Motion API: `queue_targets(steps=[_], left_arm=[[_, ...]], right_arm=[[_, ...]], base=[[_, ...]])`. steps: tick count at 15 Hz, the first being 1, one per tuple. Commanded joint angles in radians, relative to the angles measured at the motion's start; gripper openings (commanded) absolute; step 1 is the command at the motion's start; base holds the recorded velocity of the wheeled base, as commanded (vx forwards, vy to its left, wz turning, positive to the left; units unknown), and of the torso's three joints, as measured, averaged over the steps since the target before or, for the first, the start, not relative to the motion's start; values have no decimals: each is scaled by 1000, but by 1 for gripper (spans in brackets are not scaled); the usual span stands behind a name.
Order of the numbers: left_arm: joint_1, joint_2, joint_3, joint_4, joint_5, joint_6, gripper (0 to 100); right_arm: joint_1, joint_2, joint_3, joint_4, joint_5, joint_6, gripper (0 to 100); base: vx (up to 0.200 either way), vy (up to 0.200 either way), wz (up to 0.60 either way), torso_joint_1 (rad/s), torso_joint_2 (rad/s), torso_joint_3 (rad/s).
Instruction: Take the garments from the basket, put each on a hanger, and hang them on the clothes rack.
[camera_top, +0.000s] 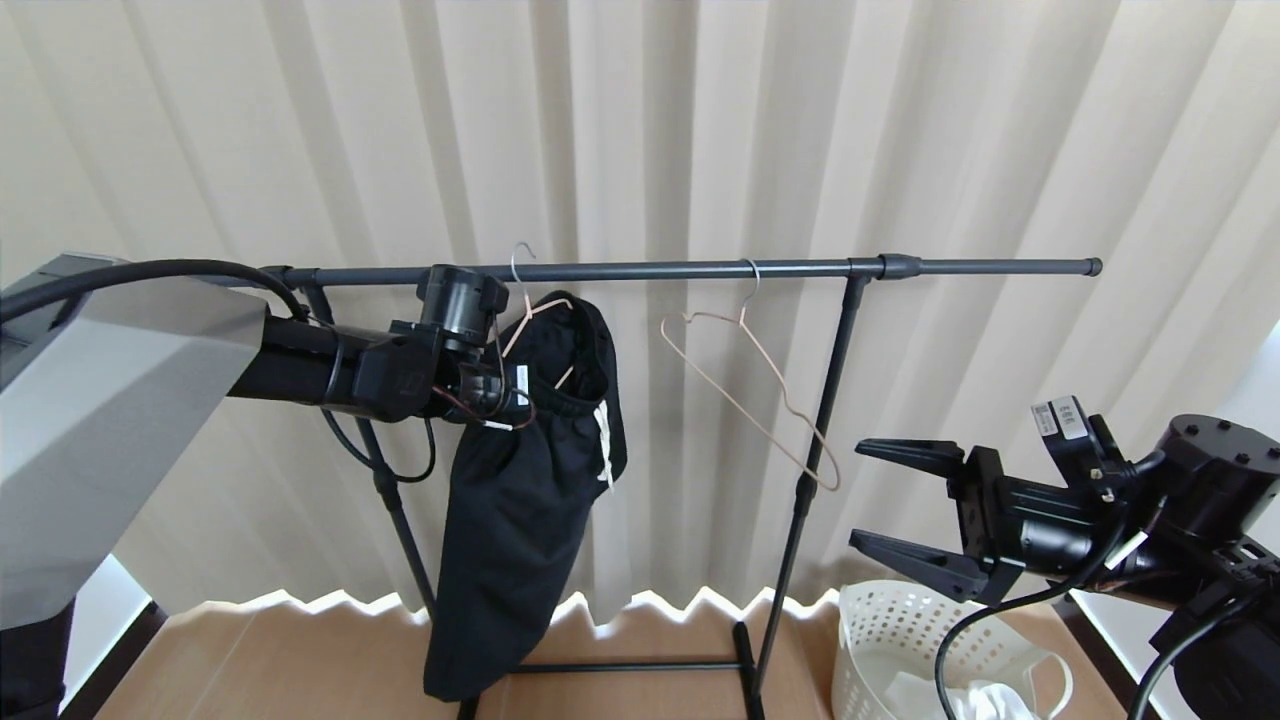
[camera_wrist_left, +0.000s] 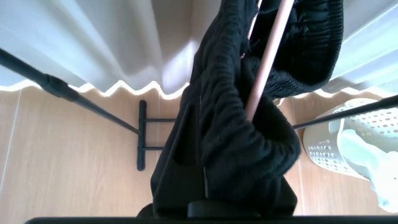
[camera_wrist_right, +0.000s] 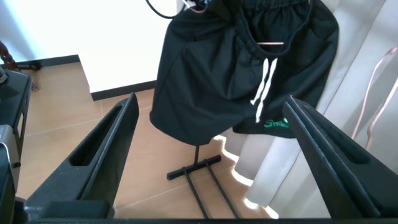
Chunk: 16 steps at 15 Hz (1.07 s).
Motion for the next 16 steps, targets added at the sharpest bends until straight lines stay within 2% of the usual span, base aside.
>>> queue_targets(steps=[1, 7, 8, 10, 14, 16], left_arm=[[-14, 34, -18, -2, 0, 0, 0], [-31, 65, -54, 0, 1, 0, 0], [-28, 65, -52, 2, 8, 0, 100], [-28, 54, -37, 2, 14, -4, 100], [-31, -84, 98, -3, 9, 14, 100], [-30, -243, 270, -71, -11, 83, 100]], right_arm=[[1, -4, 1, -1, 0, -1, 100], [3, -6, 10, -2, 0, -4, 100], [3, -6, 8, -2, 0, -4, 100], [3, -6, 11, -2, 0, -4, 100], [6, -9, 10, -2, 0, -4, 100], [1, -27, 10, -2, 0, -2, 100]], base=[[0, 0, 0, 0, 0, 0], [0, 0, 0, 0, 0, 0], [0, 0, 0, 0, 0, 0], [0, 0, 0, 0, 0, 0], [0, 0, 0, 0, 0, 0], [0, 0, 0, 0, 0, 0]])
